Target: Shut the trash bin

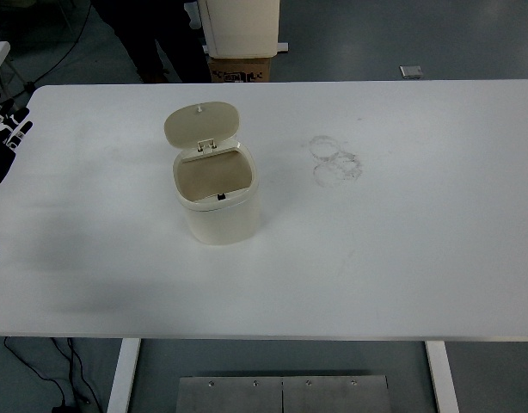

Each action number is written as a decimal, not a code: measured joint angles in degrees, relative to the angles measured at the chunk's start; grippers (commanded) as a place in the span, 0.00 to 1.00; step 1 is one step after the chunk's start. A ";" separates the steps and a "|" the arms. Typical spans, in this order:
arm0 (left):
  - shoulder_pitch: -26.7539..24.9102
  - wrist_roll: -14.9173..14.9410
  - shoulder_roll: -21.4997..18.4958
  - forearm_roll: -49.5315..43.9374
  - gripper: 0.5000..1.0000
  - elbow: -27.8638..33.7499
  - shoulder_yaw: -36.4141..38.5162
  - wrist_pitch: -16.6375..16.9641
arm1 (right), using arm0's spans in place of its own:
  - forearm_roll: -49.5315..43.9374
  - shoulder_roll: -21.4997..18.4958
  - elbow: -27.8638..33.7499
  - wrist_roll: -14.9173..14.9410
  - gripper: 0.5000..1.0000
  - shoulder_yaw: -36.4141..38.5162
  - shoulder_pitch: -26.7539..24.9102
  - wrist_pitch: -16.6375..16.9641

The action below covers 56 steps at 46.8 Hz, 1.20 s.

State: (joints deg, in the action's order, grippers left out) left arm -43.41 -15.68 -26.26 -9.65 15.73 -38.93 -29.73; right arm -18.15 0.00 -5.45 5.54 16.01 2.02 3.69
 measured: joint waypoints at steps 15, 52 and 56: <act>-2.66 0.09 -3.68 0.46 1.00 4.35 0.80 0.98 | -0.02 0.00 0.00 0.00 0.98 -0.01 0.00 0.00; -36.06 0.82 -16.77 4.72 1.00 32.31 44.81 5.95 | 0.00 0.00 0.00 -0.01 0.98 -0.04 0.01 0.02; -38.04 4.06 -16.73 9.42 1.00 34.24 45.56 5.94 | 0.00 0.00 0.00 -0.01 0.98 -0.04 -0.01 0.01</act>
State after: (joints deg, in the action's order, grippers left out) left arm -81.45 -11.62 -42.99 -0.23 49.98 6.63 -23.79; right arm -18.15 0.00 -5.45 5.53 15.97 2.01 3.70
